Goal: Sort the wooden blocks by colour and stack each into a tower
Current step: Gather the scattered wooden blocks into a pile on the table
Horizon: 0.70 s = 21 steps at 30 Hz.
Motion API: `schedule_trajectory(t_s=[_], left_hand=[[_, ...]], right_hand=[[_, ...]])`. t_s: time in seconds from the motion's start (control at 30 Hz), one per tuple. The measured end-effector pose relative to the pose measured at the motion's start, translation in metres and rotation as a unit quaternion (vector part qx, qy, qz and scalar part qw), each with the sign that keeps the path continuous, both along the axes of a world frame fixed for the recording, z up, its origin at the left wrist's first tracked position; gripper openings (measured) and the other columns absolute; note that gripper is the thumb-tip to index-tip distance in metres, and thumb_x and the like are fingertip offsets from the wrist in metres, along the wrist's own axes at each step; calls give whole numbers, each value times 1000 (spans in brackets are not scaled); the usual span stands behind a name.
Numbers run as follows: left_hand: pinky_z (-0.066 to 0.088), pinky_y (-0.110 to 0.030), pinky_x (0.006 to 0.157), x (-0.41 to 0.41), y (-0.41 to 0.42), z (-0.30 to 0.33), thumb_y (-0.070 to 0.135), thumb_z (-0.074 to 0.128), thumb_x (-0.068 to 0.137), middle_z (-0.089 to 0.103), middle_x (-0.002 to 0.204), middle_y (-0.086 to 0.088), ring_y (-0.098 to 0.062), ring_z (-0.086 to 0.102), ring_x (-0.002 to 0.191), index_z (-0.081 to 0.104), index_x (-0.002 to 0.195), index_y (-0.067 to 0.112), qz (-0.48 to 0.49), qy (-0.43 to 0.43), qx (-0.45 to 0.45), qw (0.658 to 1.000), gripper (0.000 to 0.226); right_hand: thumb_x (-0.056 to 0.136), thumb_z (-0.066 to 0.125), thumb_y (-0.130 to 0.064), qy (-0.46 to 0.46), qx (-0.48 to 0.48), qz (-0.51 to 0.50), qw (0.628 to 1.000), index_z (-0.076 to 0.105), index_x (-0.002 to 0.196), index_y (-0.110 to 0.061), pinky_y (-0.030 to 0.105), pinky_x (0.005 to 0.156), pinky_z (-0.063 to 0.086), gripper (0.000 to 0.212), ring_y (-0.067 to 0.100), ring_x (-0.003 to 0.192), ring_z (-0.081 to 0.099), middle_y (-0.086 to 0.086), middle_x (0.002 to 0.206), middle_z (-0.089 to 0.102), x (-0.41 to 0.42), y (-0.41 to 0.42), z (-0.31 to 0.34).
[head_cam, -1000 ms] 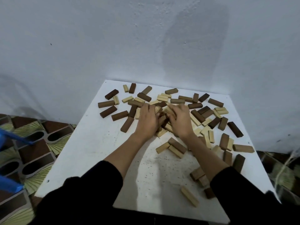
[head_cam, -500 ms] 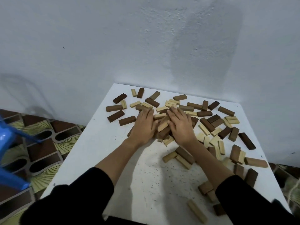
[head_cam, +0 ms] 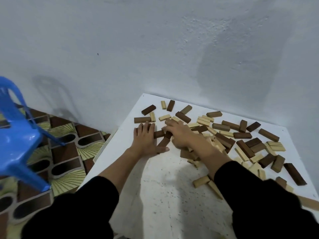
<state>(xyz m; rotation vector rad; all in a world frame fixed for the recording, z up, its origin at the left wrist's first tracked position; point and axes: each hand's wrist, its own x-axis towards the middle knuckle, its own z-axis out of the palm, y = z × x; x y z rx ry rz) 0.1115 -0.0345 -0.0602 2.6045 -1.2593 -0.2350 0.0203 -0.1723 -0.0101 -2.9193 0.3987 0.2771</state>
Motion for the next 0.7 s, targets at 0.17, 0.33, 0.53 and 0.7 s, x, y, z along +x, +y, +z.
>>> schedule_trajectory(t_s=[0.17, 0.33, 0.53, 0.7], left_hand=[[27, -43, 105, 3, 1, 5, 57, 57, 74, 40, 140, -8, -30, 36, 126, 34, 140, 12, 0, -17, -36, 999, 83], [34, -33, 80, 4, 4, 1, 38, 63, 77, 50, 117, -4, -26, 42, 109, 49, 125, 14, 18, -17, -94, 995, 55], [34, -33, 83, 6, 9, 3, 41, 65, 76, 47, 113, -4, -24, 39, 110, 53, 127, 23, 20, -9, -82, 996, 55], [35, -31, 80, 5, 14, 5, 45, 66, 77, 47, 111, -5, -23, 39, 107, 55, 124, 23, 29, 3, -83, 996, 53]], right_hand=[[84, 45, 6, 24, 23, -10, 999, 38, 139, -22, 45, 103, 31, 63, 33, 136, 19, 6, 152, 22, 5, 1, 3], [78, 50, 6, 34, 56, -6, 998, 44, 135, -14, 41, 108, 32, 61, 33, 136, 20, 9, 148, 21, 7, -3, 0], [75, 54, 9, 26, 65, 7, 998, 53, 124, -13, 39, 103, 38, 54, 29, 130, 26, 9, 138, 28, 7, -5, -3], [75, 63, 1, -2, 63, 10, 998, 57, 113, -14, 36, 95, 43, 42, 26, 120, 35, 7, 125, 38, 8, -5, -9]])
